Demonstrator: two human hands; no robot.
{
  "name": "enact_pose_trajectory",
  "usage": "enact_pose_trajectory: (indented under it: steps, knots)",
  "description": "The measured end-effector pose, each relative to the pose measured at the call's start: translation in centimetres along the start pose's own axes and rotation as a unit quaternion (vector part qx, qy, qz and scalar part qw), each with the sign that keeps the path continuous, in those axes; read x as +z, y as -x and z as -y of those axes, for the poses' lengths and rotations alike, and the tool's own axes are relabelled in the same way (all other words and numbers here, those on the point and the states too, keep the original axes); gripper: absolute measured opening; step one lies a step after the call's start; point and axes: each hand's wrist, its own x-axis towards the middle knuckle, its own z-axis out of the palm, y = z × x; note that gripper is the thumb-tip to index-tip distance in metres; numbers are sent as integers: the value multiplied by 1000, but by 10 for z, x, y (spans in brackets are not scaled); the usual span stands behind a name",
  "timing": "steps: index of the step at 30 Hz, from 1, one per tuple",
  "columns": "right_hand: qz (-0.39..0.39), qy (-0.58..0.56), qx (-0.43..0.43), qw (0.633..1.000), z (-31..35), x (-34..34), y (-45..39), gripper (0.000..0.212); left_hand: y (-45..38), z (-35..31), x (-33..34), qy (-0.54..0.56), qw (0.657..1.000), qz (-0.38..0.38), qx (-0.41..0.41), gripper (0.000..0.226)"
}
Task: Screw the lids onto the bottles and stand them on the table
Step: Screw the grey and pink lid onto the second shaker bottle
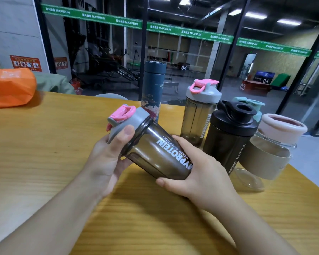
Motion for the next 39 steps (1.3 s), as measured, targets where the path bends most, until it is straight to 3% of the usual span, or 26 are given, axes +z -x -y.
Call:
enact_pose_trajectory:
  steps: [4, 7, 11, 16, 17, 20, 27, 29, 33, 35, 39]
  knots:
    - [27, -56, 14, 998, -4, -2, -1, 93, -1, -2, -3, -14, 999, 29, -4, 101]
    - [46, -99, 39, 993, -7, -1, -2, 93, -1, -4, -6, -24, 998, 54, -6, 97]
    - [79, -171, 71, 979, -8, -3, -2, 73, -1, -7, -9, -33, 996, 82, -9, 95]
    - [47, -224, 70, 971, -7, -3, -1, 39, -2, -5, -11, -23, 996, 80, -17, 89]
    - [40, -228, 74, 970, -6, -1, -1, 39, -3, -4, -12, -17, 997, 75, -19, 87]
    - [11, -224, 105, 969, -8, 5, -2, 65, -5, -2, -14, 5, 997, 66, -26, 76]
    - [-45, -229, 160, 959, -4, 11, -3, 62, -6, 2, -15, 31, 997, 64, -34, 71]
    - [-22, -217, 170, 961, -3, 8, -4, 70, -7, 3, -16, 34, 997, 59, -38, 69]
    - [83, -190, 159, 965, -8, 0, -5, 53, -10, 2, -21, 25, 997, 56, -40, 69]
    - [124, -186, 136, 965, -11, -2, -5, 54, -11, 0, -24, 23, 998, 52, -38, 67]
    - [136, -213, 111, 961, -17, -4, -6, 55, -11, 0, -27, 15, 997, 62, -35, 66]
